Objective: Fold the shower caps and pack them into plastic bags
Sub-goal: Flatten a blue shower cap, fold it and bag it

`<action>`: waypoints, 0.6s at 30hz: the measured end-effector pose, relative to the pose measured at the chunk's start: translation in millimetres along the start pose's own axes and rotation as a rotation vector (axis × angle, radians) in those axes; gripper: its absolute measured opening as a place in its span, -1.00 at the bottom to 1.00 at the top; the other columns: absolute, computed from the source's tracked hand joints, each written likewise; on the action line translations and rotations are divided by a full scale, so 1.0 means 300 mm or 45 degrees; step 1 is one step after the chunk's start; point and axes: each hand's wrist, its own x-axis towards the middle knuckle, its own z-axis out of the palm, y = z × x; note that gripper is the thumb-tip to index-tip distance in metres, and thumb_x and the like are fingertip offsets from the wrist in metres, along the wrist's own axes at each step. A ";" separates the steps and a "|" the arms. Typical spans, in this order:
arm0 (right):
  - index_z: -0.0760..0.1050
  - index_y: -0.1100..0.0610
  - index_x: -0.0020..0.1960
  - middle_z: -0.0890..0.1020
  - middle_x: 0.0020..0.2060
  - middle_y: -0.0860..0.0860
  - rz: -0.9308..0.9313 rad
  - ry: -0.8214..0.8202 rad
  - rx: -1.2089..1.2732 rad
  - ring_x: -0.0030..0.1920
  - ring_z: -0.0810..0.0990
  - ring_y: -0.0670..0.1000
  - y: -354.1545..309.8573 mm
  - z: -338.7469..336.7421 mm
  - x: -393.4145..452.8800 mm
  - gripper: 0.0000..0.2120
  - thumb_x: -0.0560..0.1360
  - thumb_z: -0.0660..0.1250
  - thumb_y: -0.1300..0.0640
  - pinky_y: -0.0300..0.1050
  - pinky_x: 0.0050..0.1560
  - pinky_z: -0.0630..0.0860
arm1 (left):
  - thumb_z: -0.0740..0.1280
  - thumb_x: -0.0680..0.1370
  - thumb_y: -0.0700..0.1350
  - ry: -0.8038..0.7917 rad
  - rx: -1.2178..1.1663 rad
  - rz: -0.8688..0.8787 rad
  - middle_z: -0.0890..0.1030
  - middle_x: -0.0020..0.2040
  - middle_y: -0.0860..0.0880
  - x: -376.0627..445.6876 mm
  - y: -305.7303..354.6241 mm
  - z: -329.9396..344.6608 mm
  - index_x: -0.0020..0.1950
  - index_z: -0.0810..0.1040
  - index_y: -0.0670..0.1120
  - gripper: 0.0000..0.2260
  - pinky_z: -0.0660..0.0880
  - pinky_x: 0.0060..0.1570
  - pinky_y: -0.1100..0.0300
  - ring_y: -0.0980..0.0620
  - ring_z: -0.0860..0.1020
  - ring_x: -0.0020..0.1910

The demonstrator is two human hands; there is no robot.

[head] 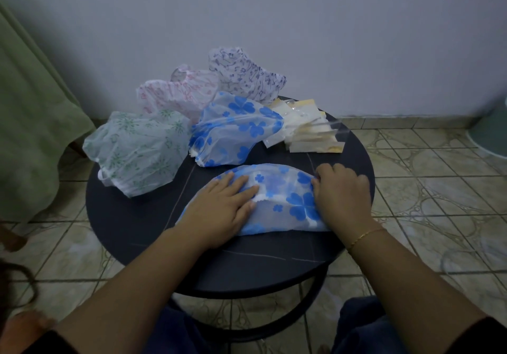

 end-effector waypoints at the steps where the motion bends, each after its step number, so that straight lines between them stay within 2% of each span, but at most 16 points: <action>1: 0.47 0.09 0.13 0.53 0.02 0.07 -0.051 0.066 0.009 0.02 0.48 0.13 -0.016 -0.005 -0.011 -0.79 0.57 0.15 0.05 -0.01 -0.05 0.31 | -0.40 0.33 0.29 -0.071 -0.007 -0.035 -0.02 0.55 0.08 0.001 -0.003 0.005 0.53 0.04 0.16 -0.22 -0.18 0.45 0.16 0.04 -0.11 0.53; 3: 0.49 0.08 0.19 0.53 0.08 0.07 -0.212 0.120 0.179 0.07 0.46 0.14 -0.065 -0.022 -0.039 -0.72 0.56 0.13 0.02 0.01 -0.01 0.30 | -0.43 0.32 0.30 -0.102 -0.016 -0.045 -0.07 0.56 0.07 0.004 -0.003 0.003 0.53 -0.03 0.18 -0.21 -0.23 0.44 0.17 0.06 -0.16 0.53; 4: 0.45 0.06 0.26 0.51 0.19 0.06 -0.291 0.064 0.282 0.17 0.43 0.13 -0.089 -0.029 -0.053 -0.65 0.57 0.08 -0.03 0.02 0.07 0.29 | -0.42 0.32 0.31 -0.103 -0.018 -0.043 -0.07 0.56 0.07 0.004 -0.004 0.006 0.53 -0.05 0.18 -0.22 -0.23 0.44 0.16 0.05 -0.16 0.53; 5: 0.36 0.04 0.37 0.42 0.33 0.04 -0.355 -0.057 0.335 0.31 0.34 0.10 -0.109 -0.030 -0.064 -0.58 0.59 0.03 -0.09 0.04 0.20 0.24 | -0.40 0.33 0.33 -0.111 -0.020 -0.047 -0.08 0.56 0.07 0.004 0.000 0.004 0.53 -0.06 0.18 -0.23 -0.23 0.44 0.16 0.05 -0.16 0.53; 7: 0.08 -0.03 0.51 0.12 0.52 -0.04 -0.425 -0.361 0.302 0.50 0.03 0.00 -0.122 -0.012 -0.075 -0.47 0.60 -0.07 -0.20 0.06 0.43 -0.02 | -0.30 0.43 0.37 -0.149 -0.018 -0.074 -0.11 0.56 0.07 0.000 0.006 0.009 0.53 -0.09 0.18 -0.32 -0.24 0.44 0.15 0.06 -0.18 0.52; 9: -0.07 -0.10 0.53 -0.05 0.54 -0.10 -0.430 -0.545 0.273 0.52 -0.12 -0.05 -0.110 0.006 -0.067 -0.40 0.56 -0.11 -0.29 0.09 0.47 -0.18 | -0.21 0.48 0.40 -0.186 -0.037 -0.097 -0.14 0.55 0.10 -0.001 0.003 0.012 0.52 -0.11 0.20 -0.36 -0.25 0.43 0.16 0.08 -0.21 0.52; 11: -0.12 -0.15 0.52 -0.10 0.53 -0.12 -0.438 -0.601 0.293 0.52 -0.16 -0.07 -0.089 0.014 -0.057 -0.38 0.53 -0.10 -0.33 0.08 0.49 -0.21 | -0.21 0.41 0.46 -0.193 -0.047 -0.107 -0.17 0.55 0.12 -0.005 -0.006 0.013 0.51 -0.14 0.23 -0.30 -0.25 0.44 0.16 0.10 -0.23 0.51; 14: -0.17 -0.18 0.51 -0.15 0.53 -0.12 -0.406 -0.660 0.288 0.51 -0.20 -0.09 -0.044 0.003 -0.042 -0.34 0.50 -0.10 -0.37 0.07 0.49 -0.23 | -0.17 0.39 0.44 -0.222 -0.043 -0.143 -0.21 0.53 0.15 -0.014 -0.030 0.011 0.50 -0.18 0.23 -0.29 -0.26 0.43 0.18 0.14 -0.25 0.50; 18: -0.18 -0.17 0.52 -0.16 0.52 -0.15 -0.367 -0.697 0.278 0.51 -0.21 -0.13 0.006 0.000 -0.036 -0.30 0.46 -0.15 -0.41 0.08 0.48 -0.25 | -0.31 0.29 0.54 -0.258 -0.104 -0.205 -0.23 0.52 0.18 -0.044 -0.087 -0.001 0.51 -0.19 0.21 -0.17 -0.23 0.45 0.15 0.15 -0.25 0.50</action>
